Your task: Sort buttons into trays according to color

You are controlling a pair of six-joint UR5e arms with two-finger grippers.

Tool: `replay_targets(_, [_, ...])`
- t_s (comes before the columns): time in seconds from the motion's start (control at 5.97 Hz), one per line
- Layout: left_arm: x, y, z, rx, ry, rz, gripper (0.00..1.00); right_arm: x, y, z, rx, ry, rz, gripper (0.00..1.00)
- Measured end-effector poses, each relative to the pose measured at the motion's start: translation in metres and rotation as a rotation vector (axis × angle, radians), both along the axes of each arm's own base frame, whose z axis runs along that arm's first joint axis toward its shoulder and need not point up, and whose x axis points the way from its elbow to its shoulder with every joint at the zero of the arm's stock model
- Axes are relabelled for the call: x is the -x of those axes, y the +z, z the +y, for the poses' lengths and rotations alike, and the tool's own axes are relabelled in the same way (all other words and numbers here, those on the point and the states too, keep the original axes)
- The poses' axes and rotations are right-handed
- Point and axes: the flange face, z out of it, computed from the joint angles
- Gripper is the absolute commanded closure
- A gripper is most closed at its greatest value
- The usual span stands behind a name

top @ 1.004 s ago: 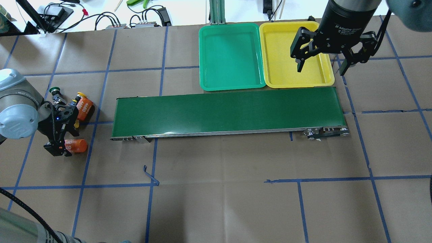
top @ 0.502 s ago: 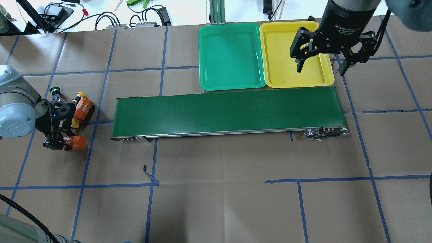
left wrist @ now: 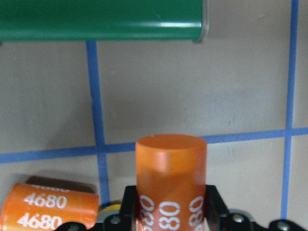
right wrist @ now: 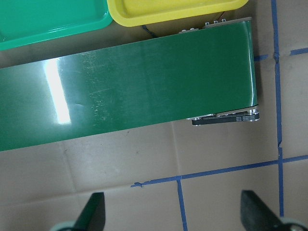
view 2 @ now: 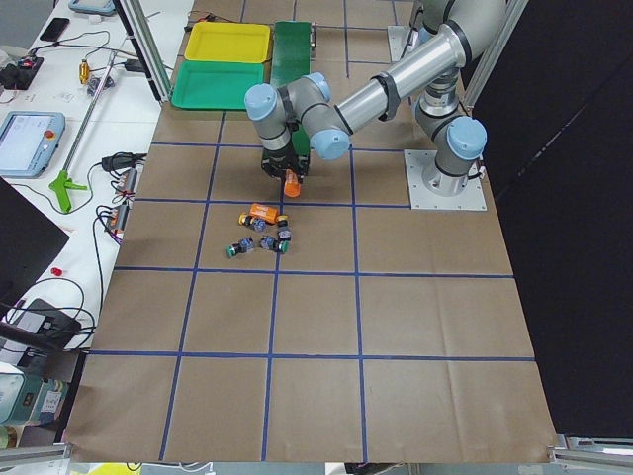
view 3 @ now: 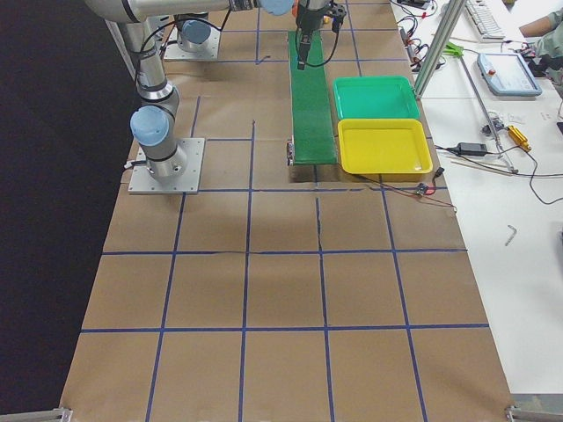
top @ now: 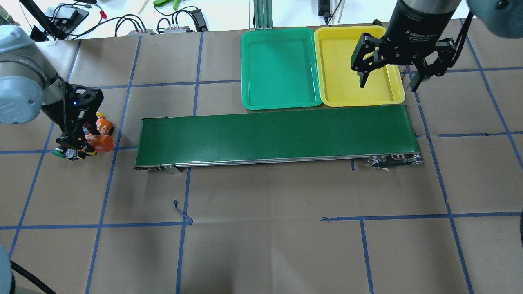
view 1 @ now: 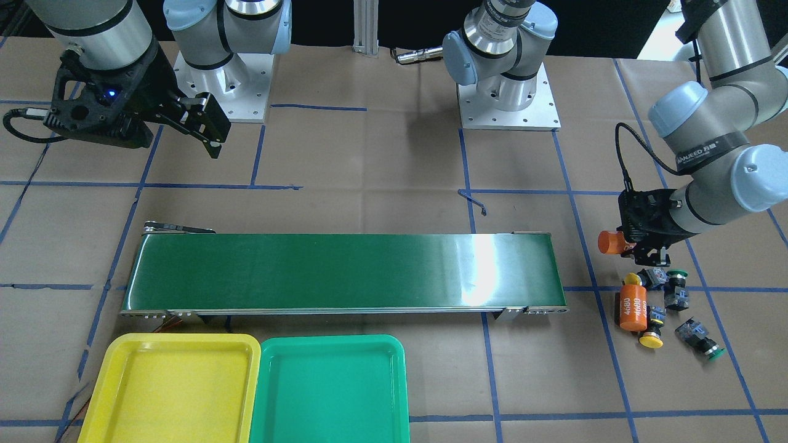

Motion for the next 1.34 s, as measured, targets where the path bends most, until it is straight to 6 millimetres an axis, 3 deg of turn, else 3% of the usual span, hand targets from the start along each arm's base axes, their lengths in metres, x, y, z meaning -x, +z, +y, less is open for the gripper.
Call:
replay_targets(0.33, [0.084, -0.001, -0.004, 0.006, 0.004, 0.01, 0.98, -0.001, -0.002, 0.0, -0.006, 0.05, -0.012, 0.0])
replay_targets(0.5, [0.113, -0.006, -0.001, 0.02, 0.034, 0.011, 0.95, -0.001, -0.006, -0.001, -0.014, 0.132, -0.02, 0.0])
replay_targets(0.67, [0.129, -0.014, 0.003, 0.037, 0.058, 0.009, 0.59, -0.001, -0.013, -0.001, -0.029, 0.245, -0.032, 0.0])
replay_targets(0.84, [0.134, -0.022, 0.007, 0.054, 0.07, 0.008, 0.26, -0.001, -0.019, 0.001, -0.037, 0.384, -0.052, 0.0])
replay_targets(1.0, [0.134, -0.025, 0.009, 0.063, 0.077, 0.008, 0.11, -0.003, -0.022, 0.003, -0.039, 0.541, -0.077, 0.0])
replay_targets(1.34, [0.118, -0.019, 0.006, 0.075, 0.108, 0.0, 0.08, -0.022, -0.032, 0.012, -0.05, 0.965, -0.13, 0.0])
